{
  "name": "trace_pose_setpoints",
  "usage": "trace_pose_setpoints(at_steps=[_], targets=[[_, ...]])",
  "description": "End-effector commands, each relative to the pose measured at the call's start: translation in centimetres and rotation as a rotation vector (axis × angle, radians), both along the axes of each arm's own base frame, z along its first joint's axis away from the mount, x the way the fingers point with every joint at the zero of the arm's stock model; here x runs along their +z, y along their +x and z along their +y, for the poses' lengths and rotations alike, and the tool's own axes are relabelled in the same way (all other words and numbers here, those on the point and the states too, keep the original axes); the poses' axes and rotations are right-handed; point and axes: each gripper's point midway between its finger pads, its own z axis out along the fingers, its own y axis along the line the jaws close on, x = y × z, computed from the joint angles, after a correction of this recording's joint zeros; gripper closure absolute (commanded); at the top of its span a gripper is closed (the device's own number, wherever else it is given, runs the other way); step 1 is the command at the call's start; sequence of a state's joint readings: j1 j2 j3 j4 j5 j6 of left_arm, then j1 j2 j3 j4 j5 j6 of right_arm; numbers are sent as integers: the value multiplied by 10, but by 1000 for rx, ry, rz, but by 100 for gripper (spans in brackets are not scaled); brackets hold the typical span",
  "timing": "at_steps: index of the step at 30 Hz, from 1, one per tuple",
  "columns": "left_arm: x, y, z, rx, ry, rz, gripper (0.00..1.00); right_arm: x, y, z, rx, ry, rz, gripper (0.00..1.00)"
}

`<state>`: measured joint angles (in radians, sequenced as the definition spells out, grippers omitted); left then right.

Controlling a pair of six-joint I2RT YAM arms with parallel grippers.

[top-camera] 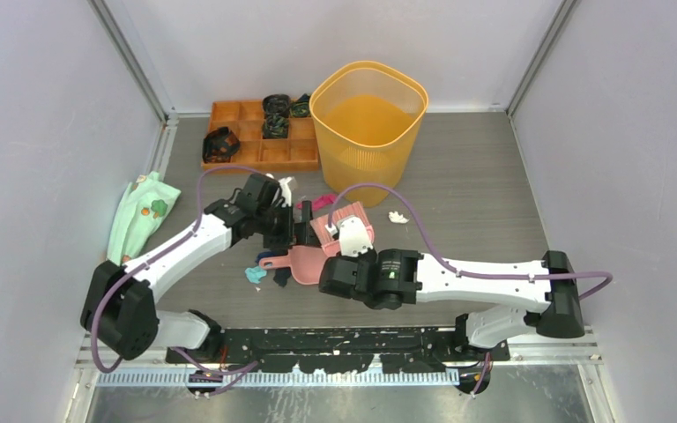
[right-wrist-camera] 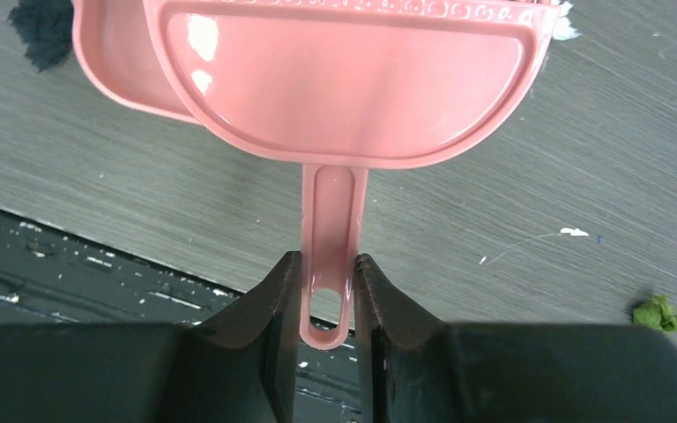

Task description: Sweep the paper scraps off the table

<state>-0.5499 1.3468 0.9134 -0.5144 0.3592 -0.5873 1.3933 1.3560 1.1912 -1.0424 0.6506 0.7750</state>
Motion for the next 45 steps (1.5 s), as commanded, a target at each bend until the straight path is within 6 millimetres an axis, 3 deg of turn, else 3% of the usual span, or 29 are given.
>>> trace_pose_setpoints(at_steps=[1, 11, 17, 24, 34, 40, 43, 45], targets=[[19, -8, 4, 6, -29, -38, 0, 33, 17, -19, -102, 59, -111, 99], [59, -42, -7, -52, -208, -14, 0, 21, 13, -43, -165, 56, -83, 99], [81, -67, -31, -169, -427, 84, 0, 4, -2, -24, -58, 93, 16, 99], [78, -80, -42, -239, -542, 178, 0, -3, -23, 4, 122, 165, 104, 99], [71, -86, -46, -268, -587, 225, 0, -4, -48, 24, 289, 222, 175, 99], [73, -91, -48, -298, -625, 243, 1, -7, -56, 26, 336, 202, 191, 99], [74, -97, -47, -319, -642, 253, 12, -3, -54, 24, 339, 212, 173, 99], [76, -101, -48, -338, -657, 253, 27, 1, -52, 23, 340, 218, 158, 99]])
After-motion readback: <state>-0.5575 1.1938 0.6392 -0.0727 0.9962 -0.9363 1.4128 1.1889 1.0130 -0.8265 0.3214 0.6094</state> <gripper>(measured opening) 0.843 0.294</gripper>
